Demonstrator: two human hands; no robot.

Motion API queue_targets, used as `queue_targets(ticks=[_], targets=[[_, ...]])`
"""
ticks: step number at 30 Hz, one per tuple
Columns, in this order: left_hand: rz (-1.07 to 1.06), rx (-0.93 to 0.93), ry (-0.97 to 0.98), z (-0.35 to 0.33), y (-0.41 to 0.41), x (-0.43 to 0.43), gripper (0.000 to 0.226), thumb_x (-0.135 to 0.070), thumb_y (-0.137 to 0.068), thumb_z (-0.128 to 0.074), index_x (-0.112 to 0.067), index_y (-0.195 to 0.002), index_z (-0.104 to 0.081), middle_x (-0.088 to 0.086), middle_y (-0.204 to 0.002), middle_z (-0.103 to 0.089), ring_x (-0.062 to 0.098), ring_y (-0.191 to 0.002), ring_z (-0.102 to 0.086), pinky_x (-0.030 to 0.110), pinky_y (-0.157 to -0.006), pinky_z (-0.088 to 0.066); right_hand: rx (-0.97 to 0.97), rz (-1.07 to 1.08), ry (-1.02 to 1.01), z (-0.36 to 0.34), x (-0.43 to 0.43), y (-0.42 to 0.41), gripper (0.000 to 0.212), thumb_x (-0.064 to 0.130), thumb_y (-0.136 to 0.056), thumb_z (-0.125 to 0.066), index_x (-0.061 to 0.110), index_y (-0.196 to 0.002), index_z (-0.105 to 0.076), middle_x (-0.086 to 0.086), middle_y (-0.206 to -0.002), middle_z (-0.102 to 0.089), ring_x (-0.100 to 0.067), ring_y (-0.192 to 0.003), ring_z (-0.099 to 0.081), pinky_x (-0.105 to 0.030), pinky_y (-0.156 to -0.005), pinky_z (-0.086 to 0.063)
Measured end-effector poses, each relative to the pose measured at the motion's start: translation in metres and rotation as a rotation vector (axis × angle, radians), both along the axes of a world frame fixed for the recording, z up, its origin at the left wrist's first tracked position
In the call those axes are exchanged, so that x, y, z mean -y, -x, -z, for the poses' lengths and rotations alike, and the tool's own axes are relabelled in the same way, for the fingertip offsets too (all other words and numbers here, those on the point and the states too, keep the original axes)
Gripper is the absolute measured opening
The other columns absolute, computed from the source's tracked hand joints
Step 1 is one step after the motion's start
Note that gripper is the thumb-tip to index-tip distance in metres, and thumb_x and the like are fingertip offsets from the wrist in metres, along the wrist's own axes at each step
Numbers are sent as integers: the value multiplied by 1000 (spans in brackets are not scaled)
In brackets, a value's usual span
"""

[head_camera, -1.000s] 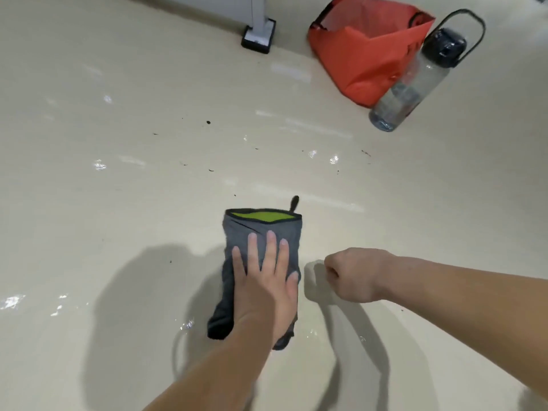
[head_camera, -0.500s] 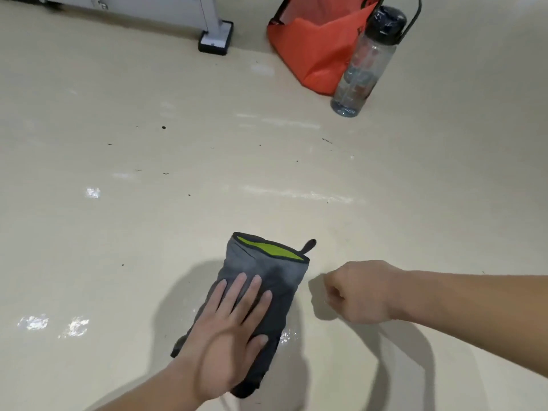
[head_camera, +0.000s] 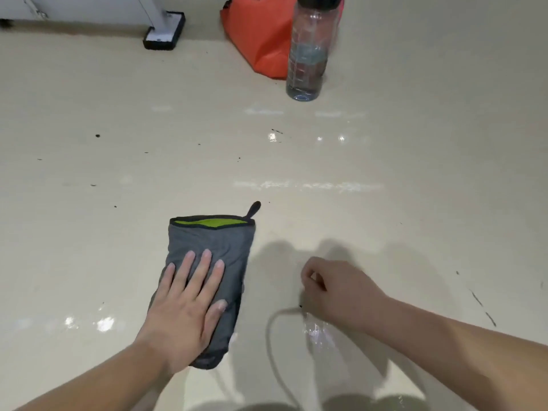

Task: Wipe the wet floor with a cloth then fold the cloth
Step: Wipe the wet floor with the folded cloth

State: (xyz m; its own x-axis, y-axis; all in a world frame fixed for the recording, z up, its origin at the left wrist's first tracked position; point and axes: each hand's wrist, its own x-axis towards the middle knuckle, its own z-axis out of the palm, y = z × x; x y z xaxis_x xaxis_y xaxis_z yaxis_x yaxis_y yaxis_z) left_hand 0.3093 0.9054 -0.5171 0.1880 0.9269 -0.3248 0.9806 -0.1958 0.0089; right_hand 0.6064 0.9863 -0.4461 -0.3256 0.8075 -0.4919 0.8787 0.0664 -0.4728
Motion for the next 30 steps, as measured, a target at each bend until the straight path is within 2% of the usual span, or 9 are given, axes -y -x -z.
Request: queue_targets(ticks=[3,5,7,13,18,22,26,28,30], targets=[[-69,-8,52,-2,-39,-44,72,-57,-102,1,-19,-164,-4,9,-171,-1,37,-158,-2,57,-123,-10,-71,133,3,12,5,-31,13,29,-100,-47,30,-92,-56,7,-64,-64,-10,-63,-60,-38,-68,-55],[-96,-6,89,-3,-69,-75,75,-61,-91,17,-24,-155,27,3,-164,30,35,-155,21,55,-125,5,-109,190,13,13,5,-52,10,30,-100,-48,29,-93,-56,6,-64,-64,-7,-58,-58,-36,-66,-55],[-80,-33,129,-7,-102,-104,74,-62,-83,21,-26,-144,42,2,-155,44,35,-151,32,54,-124,11,-135,247,-10,14,1,-74,8,29,-99,-49,30,-93,-55,7,-63,-63,-6,-58,-57,-34,-65,-53],[-9,-73,170,-17,-226,-130,70,-55,-103,-1,-21,-150,38,9,-161,41,38,-147,37,59,-123,11,-136,476,-176,17,-11,-130,8,25,-99,-46,31,-105,-50,8,-76,-59,-16,-72,-59,-33,-68,-47],[162,-23,100,-13,-315,-81,69,-49,-98,10,-14,-152,36,16,-157,43,45,-145,39,64,-120,12,-154,710,-146,23,3,-158,11,24,-98,-50,35,-95,-48,10,-73,-60,-9,-71,-59,-31,-65,-45],[290,159,139,-8,-329,-34,72,-48,-103,-19,-13,-163,1,12,-171,10,39,-155,20,64,-122,0,-99,683,-163,23,9,-169,9,27,-98,-52,35,-101,-53,11,-77,-64,-10,-75,-62,-38,-74,-53],[278,528,176,-20,-306,-41,63,-36,-101,-24,-29,-164,-15,-7,-172,-6,20,-158,12,43,-128,5,-153,595,-295,25,17,-152,23,23,-100,-53,32,-119,-60,18,-97,-64,-7,-91,-61,-31,-82,-52],[178,717,152,-33,-285,-60,58,-24,-94,-27,-21,-145,-54,-2,-159,-41,20,-154,-25,35,-126,-18,-212,598,-379,32,26,-142,31,12,-97,-54,23,-124,-62,11,-115,-64,-11,-106,-60,-32,-91,-52],[87,672,-37,-40,-255,-75,45,-12,-88,-37,-11,-118,-71,6,-136,-62,20,-133,-48,34,-116,-37,-172,577,-457,43,41,-129,35,12,-95,-54,15,-129,-61,1,-125,-64,-19,-116,-60,-36,-100,-51]])
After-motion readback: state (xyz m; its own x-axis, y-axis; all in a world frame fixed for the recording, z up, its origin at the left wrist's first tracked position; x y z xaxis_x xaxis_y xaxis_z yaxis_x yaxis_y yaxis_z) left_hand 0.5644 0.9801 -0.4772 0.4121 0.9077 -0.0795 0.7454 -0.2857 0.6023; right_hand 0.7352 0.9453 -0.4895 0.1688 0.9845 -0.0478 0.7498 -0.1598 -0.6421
